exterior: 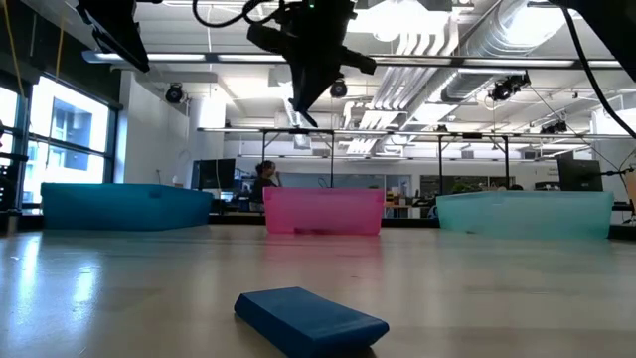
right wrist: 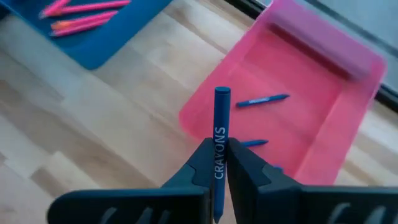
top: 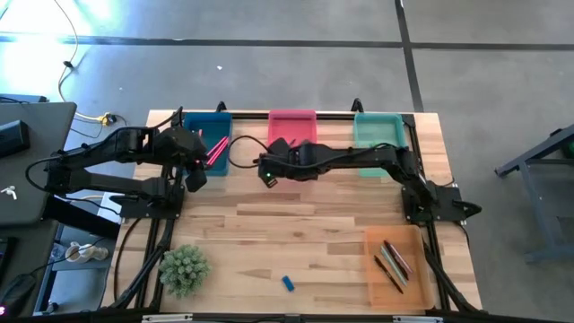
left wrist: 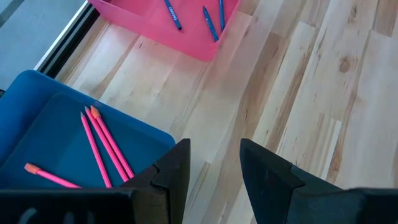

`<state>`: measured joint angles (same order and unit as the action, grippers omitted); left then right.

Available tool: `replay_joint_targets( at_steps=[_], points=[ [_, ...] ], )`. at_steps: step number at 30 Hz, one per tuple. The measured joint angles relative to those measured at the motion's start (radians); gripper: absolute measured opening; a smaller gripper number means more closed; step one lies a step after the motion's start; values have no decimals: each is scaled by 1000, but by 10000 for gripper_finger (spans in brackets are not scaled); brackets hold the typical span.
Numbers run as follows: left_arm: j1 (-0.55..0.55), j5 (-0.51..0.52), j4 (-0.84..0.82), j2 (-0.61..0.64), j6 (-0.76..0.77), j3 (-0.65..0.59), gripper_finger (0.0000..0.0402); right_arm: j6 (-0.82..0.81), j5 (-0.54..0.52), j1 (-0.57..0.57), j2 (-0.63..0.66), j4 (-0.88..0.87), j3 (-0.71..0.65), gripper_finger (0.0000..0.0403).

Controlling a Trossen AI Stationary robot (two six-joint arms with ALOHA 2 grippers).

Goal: Sort crayons/erasers/pens/pencils in bins
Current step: Put the blue crayon into the red bin

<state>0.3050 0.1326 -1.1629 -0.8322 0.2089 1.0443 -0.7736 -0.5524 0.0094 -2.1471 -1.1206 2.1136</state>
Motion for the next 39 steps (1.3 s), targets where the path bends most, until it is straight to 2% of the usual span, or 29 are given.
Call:
replay_joint_targets(
  at_steps=[14,25,32,39],
  points=[
    [0,14,10,0,27,0,127,143,-43,-85,-1,-68,-5,12],
    [0,14,10,-21,91,0,127,260,17,-165,-7,70,-210,12],
    [0,33,10,-49,105,0,127,347,135,-206,-6,286,-310,12],
    [0,34,9,-76,107,0,127,375,270,-260,-7,349,-384,12]
  ],
)
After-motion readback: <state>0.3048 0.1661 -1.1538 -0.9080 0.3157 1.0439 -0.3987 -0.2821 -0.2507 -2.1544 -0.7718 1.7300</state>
